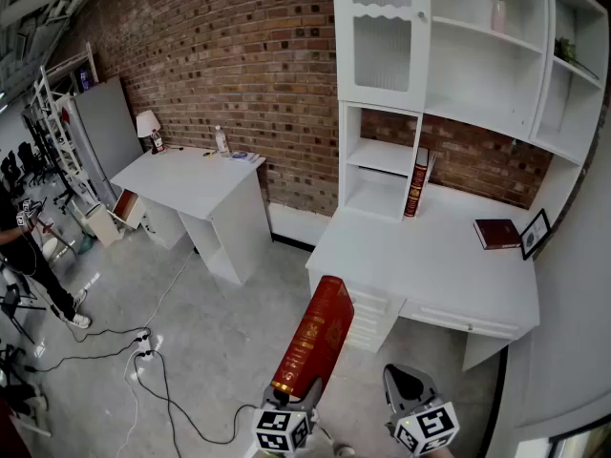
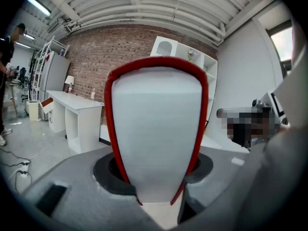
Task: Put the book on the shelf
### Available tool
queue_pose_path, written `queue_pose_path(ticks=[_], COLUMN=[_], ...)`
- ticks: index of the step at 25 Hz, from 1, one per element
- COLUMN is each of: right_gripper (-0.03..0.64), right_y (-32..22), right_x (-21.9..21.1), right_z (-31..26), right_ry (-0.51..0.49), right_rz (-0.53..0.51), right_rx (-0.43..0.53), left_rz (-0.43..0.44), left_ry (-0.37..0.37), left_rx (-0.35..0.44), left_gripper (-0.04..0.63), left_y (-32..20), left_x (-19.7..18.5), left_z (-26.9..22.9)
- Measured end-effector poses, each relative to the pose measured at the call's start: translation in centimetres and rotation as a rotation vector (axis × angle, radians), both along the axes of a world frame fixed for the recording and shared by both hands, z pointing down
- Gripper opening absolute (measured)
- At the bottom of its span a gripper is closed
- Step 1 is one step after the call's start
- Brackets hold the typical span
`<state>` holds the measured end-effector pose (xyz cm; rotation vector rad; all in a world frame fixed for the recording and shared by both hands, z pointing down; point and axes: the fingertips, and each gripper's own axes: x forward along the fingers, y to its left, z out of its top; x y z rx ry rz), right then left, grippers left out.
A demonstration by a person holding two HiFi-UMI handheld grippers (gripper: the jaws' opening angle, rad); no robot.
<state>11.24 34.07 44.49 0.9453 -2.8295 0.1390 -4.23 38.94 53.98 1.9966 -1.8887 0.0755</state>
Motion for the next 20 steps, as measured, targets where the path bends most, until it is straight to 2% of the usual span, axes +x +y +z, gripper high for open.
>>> queue_pose_path(ticks=[9, 15, 20], right_gripper=[0.006, 0.006, 0.006], right_y=[2.3, 2.2, 1.6], right_x=[3.6, 3.7, 2.9], right_z=[-0.2, 0.0, 0.0], right_ry=[-0.034, -0.032, -0.074], right_rz=[-0.004, -0.024, -0.018], right_rx=[0.003, 0.0, -0.02], left_rz=[0.015, 0.006, 0.013], left_ry=[-0.046, -0.031, -0.025], left_rx=[0.021, 0.032, 0.022], left_gripper=[0.233, 0.233, 0.233], left_y=[1.5, 1.1, 1.0], left_x=[3.8, 4.3, 3.8], left_z=[-1.6, -2.1, -2.2])
